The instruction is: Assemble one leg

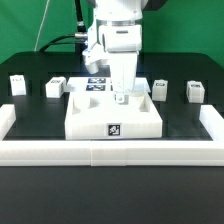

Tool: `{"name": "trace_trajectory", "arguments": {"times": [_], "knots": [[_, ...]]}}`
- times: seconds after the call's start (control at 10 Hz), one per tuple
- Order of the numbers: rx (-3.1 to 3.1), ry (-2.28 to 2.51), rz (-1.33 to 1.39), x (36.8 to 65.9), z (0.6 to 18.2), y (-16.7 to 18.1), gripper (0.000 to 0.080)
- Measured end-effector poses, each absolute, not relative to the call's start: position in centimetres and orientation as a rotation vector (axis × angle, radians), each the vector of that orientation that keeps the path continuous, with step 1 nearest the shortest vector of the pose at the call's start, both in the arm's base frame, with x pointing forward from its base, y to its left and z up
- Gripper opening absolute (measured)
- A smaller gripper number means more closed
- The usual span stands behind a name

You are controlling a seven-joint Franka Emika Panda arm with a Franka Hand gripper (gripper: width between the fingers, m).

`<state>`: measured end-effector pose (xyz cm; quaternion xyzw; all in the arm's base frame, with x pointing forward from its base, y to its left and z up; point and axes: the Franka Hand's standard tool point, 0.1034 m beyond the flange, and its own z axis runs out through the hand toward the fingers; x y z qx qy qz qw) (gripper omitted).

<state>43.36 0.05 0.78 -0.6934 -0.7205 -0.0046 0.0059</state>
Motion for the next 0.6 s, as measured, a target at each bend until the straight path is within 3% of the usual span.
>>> {"name": "trace_trajectory", "arguments": {"times": [0.3, 0.6], "knots": [[-2.172, -2.248, -0.008, 43.7, 0.9, 0.6, 0.0059], [-2.248, -2.166, -0.041, 45.6, 0.8, 4.3, 0.0059]]}}
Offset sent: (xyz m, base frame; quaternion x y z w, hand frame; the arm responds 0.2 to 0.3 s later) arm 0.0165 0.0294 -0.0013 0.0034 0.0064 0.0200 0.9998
